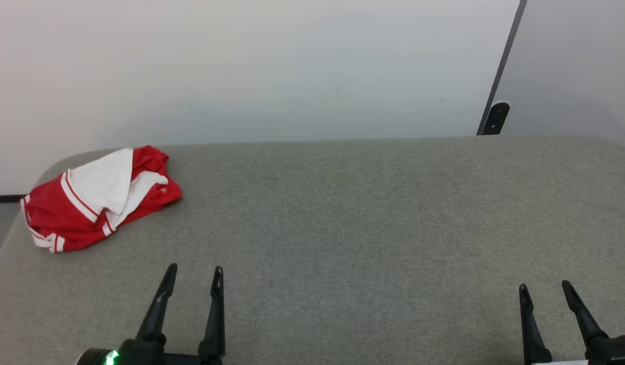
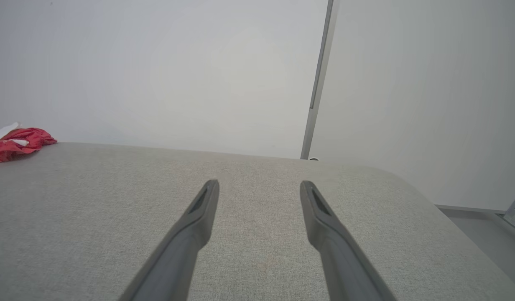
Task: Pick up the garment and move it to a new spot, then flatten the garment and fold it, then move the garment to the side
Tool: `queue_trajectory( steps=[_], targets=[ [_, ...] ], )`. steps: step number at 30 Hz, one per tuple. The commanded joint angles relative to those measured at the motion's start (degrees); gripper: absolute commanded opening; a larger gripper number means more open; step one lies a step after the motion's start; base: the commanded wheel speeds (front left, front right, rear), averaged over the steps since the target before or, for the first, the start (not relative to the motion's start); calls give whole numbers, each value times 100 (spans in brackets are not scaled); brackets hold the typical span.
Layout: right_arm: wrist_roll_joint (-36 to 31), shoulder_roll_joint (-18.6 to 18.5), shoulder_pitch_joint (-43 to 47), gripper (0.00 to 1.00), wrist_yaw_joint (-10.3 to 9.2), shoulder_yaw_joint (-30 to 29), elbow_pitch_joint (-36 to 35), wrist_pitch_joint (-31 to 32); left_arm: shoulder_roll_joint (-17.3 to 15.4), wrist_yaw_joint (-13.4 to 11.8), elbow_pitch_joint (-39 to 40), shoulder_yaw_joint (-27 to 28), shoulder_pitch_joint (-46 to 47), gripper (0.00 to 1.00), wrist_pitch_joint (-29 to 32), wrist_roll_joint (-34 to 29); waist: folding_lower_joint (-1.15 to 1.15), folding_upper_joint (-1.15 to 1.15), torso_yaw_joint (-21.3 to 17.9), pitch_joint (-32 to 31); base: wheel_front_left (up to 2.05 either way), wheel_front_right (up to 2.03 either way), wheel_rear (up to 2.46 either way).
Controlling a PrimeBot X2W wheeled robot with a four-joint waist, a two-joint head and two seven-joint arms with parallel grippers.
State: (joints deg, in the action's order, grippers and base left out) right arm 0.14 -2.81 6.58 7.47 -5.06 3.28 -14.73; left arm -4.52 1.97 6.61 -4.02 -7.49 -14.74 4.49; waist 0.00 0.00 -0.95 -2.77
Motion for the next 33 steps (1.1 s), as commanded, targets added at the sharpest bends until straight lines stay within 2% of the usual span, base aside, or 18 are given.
queue_trajectory(
  steps=[1,13,19,25,33],
  targets=[
    [-119,-12,57,100,4,-6,-42,-46,10,39,29,23,-82,100,-42,-137,0,0,-17,-18,0,0,0],
    [-148,-12,91,100,4,-12,-38,-57,120,238,-151,231,-81,100,-44,-130,0,0,-9,-68,0,0,0],
    [-156,-10,135,100,4,14,-42,-57,138,369,-441,338,-64,100,-44,-59,0,0,163,-126,0,0,0],
    [-178,-10,232,100,4,73,-22,-57,130,463,-669,423,29,100,-44,-147,0,0,577,-232,0,0,0],
    [-101,-9,281,100,4,348,66,-47,-8,501,-941,759,85,100,-44,-113,0,0,1505,-426,0,0,0]
  ],
)
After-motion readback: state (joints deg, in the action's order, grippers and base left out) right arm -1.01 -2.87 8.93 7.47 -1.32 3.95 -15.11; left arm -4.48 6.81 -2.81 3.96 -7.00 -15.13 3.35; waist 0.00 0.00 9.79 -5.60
